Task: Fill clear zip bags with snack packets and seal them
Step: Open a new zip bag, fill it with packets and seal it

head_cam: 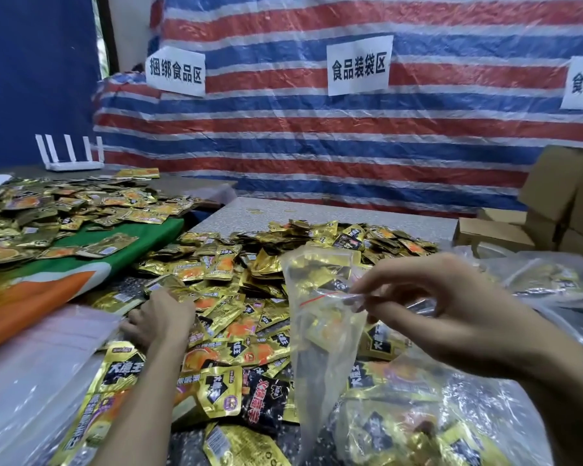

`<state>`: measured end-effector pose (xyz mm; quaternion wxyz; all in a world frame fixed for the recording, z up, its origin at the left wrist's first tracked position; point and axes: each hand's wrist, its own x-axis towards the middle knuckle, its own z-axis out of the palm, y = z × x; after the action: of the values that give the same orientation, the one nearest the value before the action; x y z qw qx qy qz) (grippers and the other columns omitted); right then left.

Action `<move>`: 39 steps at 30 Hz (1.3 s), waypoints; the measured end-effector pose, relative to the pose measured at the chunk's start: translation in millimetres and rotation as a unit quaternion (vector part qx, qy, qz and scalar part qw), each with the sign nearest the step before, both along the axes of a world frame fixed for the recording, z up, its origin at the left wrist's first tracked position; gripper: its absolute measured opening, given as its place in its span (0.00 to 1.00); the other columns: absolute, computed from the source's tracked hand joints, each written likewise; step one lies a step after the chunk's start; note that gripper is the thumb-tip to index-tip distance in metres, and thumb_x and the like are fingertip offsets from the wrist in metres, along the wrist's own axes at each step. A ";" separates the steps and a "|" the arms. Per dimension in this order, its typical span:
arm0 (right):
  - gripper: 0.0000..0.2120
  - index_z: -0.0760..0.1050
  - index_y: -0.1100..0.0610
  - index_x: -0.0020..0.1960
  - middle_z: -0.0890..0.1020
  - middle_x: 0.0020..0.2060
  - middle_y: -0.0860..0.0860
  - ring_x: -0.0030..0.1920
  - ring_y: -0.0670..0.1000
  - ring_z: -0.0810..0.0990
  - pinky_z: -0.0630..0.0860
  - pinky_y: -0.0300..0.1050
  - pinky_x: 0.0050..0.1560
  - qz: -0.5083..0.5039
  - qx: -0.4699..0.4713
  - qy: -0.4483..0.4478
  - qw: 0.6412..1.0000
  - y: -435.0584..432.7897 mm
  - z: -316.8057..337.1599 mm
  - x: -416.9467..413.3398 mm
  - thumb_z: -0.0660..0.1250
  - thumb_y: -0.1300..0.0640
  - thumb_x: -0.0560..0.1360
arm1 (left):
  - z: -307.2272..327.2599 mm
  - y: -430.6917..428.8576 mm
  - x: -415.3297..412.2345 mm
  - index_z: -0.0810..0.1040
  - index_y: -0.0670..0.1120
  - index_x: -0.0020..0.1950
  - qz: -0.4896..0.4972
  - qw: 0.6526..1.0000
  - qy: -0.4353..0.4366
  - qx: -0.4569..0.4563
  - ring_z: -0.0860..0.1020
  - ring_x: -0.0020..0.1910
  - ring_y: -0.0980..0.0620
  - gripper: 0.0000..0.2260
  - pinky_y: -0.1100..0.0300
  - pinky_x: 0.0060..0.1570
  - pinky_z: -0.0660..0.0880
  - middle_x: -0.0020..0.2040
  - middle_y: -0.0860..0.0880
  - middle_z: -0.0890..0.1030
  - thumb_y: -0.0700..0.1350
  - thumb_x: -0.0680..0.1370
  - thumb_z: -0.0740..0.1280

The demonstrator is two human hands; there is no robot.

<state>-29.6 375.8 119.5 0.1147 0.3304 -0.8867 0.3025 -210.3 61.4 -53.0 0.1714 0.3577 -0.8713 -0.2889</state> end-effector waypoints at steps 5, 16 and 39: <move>0.06 0.84 0.48 0.48 0.85 0.42 0.38 0.43 0.43 0.84 0.81 0.44 0.42 -0.001 0.004 -0.003 1.000 4.2 1.7 2.2 0.69 0.54 0.74 | -9.2 2.5 -2.3 0.55 0.57 0.79 -0.054 0.984 -0.116 -0.122 0.66 0.68 0.38 0.42 0.46 0.66 0.61 0.73 0.39 0.67 0.75 0.71 0.61; 0.09 0.84 0.49 0.49 0.85 0.42 0.41 0.45 0.44 0.83 0.80 0.39 0.44 -0.007 0.009 -0.001 1.000 4.1 2.3 3.7 0.67 0.60 0.76 | -8.4 -2.3 -17.7 0.80 0.57 0.62 -0.058 0.997 -0.035 -0.042 0.69 0.67 0.42 0.16 0.43 0.69 0.55 0.61 0.46 0.80 0.51 0.74 0.74; 0.08 0.84 0.48 0.51 0.84 0.44 0.39 0.48 0.39 0.80 0.78 0.40 0.49 -0.057 0.052 0.003 0.997 -4.7 -0.4 2.8 0.68 0.56 0.77 | 174.2 27.0 96.0 0.84 0.52 0.44 -0.246 0.881 0.373 0.157 0.84 0.36 0.50 0.08 0.56 0.36 0.81 0.37 0.50 0.84 0.48 0.81 0.67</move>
<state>-26.9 371.0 119.2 0.1175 0.2855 -0.9182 0.2481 -114.3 88.5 121.2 0.3483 0.0199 -0.7461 -0.5671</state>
